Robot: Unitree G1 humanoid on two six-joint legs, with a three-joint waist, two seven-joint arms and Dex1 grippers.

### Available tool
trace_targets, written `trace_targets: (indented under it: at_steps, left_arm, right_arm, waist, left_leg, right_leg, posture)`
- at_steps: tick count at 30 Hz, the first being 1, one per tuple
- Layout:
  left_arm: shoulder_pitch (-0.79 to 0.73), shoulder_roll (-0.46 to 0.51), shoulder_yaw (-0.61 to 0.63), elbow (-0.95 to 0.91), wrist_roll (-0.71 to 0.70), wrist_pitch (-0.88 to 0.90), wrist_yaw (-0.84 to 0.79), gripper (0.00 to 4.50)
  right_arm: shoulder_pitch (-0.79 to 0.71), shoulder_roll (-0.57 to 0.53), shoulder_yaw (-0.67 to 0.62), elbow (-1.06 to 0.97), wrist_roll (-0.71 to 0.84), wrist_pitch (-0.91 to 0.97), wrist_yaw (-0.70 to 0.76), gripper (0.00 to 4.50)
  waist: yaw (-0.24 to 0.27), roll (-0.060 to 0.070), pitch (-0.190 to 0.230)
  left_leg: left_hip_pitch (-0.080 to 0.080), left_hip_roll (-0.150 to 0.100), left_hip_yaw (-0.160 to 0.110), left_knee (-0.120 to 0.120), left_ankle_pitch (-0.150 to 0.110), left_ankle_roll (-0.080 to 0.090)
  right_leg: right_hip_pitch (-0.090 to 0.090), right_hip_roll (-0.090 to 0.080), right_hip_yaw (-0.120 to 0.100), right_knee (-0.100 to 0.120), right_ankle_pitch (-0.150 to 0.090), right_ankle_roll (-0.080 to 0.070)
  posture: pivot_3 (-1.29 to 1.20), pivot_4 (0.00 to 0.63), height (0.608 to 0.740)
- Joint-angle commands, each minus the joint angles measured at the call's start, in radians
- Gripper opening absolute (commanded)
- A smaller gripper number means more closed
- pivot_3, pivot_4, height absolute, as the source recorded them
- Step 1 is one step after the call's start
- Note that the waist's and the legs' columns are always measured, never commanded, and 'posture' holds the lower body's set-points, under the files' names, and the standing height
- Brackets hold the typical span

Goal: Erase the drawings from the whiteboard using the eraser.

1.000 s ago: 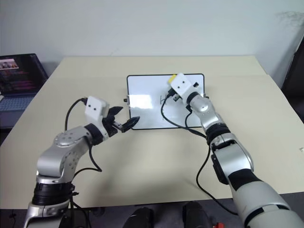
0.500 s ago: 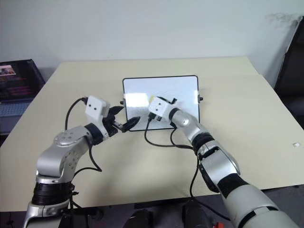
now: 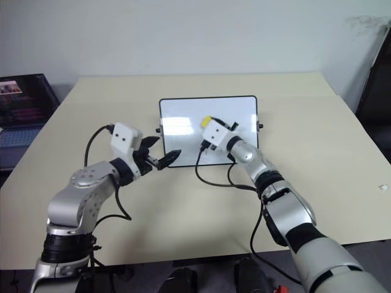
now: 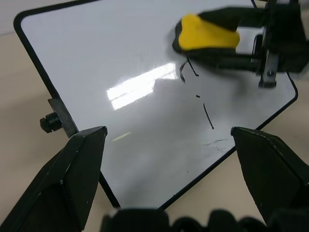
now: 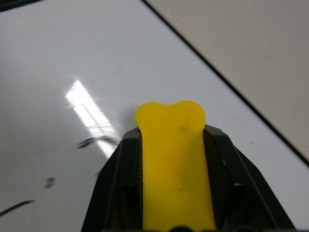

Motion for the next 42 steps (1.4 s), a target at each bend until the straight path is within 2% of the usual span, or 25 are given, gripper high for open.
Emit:
trace_targets:
  at_steps: [1, 6, 11, 12, 19, 23, 32, 36, 42]
  left_arm:
    - [-0.018, 0.002, 0.008, -0.016, -0.005, -0.025, -0.005, 4.5]
    - [-0.016, 0.002, 0.008, -0.017, -0.007, -0.027, -0.006, 4.5]
    - [-0.017, 0.001, 0.008, -0.023, -0.008, -0.023, -0.003, 4.5]
    - [-0.017, 0.0, 0.007, -0.023, -0.008, -0.023, -0.002, 4.5]
    - [-0.016, -0.002, 0.005, -0.021, -0.008, -0.027, -0.005, 4.5]
    - [-0.015, -0.003, 0.005, -0.011, -0.006, -0.036, -0.008, 4.5]
    - [-0.016, -0.009, -0.001, 0.002, -0.006, -0.048, -0.01, 4.5]
    - [-0.019, -0.011, -0.004, 0.003, -0.005, -0.048, -0.01, 4.5]
    - [-0.017, -0.007, 0.001, -0.001, -0.007, -0.046, -0.011, 4.5]
  right_arm:
    - [-0.042, -0.01, -0.029, 0.006, 0.014, 0.034, -0.033, 1.31]
    - [-0.01, 0.013, -0.007, 0.034, 0.004, 0.111, 0.058, 1.31]
    - [0.061, 0.02, 0.042, 0.033, -0.031, 0.119, 0.132, 1.31]
    - [0.072, 0.018, 0.054, 0.031, -0.042, 0.117, 0.134, 1.31]
    - [0.097, 0.009, 0.106, 0.016, -0.088, 0.141, 0.116, 1.31]
    - [0.074, -0.003, 0.087, 0.005, -0.075, 0.151, 0.069, 1.31]
    - [0.002, -0.005, -0.029, -0.046, 0.024, 0.091, -0.027, 1.31]
    - [-0.007, 0.025, -0.025, -0.036, 0.026, 0.113, 0.008, 1.31]
    - [0.062, 0.052, 0.05, -0.015, -0.019, 0.142, 0.122, 1.31]
  waist:
    - [-0.001, 0.0, 0.0]
    - [-0.001, 0.0, 0.0]
    - [-0.002, 0.0, 0.0]
    - [-0.002, 0.0, 0.0]
    - [-0.003, -0.001, -0.001]
    - [-0.003, -0.001, -0.001]
    - [0.001, 0.0, 0.0]
    - [-0.002, 0.0, 0.0]
    - [-0.011, -0.001, 0.0]
  left_leg:
    - [-0.002, 0.0, 0.001, -0.001, 0.0, -0.001]
    - [-0.003, 0.0, 0.002, -0.001, -0.001, 0.001]
    - [0.009, 0.0, 0.002, -0.001, -0.001, 0.001]
    - [0.011, 0.0, 0.002, -0.001, -0.001, 0.001]
    - [0.022, 0.0, 0.002, 0.0, 0.0, 0.003]
    - [0.027, 0.0, 0.002, 0.0, 0.0, 0.003]
    - [0.021, 0.0, -0.002, 0.0, 0.0, 0.003]
    - [0.006, 0.0, 0.0, -0.001, 0.0, 0.002]
    - [0.006, 0.001, 0.0, -0.002, -0.001, 0.002]
  right_leg:
    - [-0.002, 0.0, 0.0, -0.001, 0.0, 0.0]
    - [-0.003, 0.0, 0.001, -0.002, 0.0, 0.0]
    - [0.008, 0.001, 0.001, -0.002, -0.001, 0.001]
    - [0.01, 0.001, 0.001, -0.002, -0.003, 0.005]
    - [0.019, 0.002, 0.002, 0.001, -0.002, 0.005]
    - [0.025, 0.002, 0.002, 0.0, -0.003, 0.005]
    - [0.023, 0.002, 0.0, -0.004, -0.003, 0.005]
    - [0.007, 0.001, 0.0, -0.003, 0.001, 0.0]
    - [0.006, 0.001, 0.0, -0.004, 0.001, 0.0]
  posture:
    - [0.0, 0.15, 0.74]
    - [0.0, 0.15, 0.74]
    - [0.0, 0.15, 0.74]
    - [0.0, 0.15, 0.74]
    - [0.0, 0.15, 0.74]
    - [0.0, 0.15, 0.74]
    - [0.0, 0.15, 0.74]
    - [0.0, 0.15, 0.74]
    - [0.0, 0.15, 0.74]
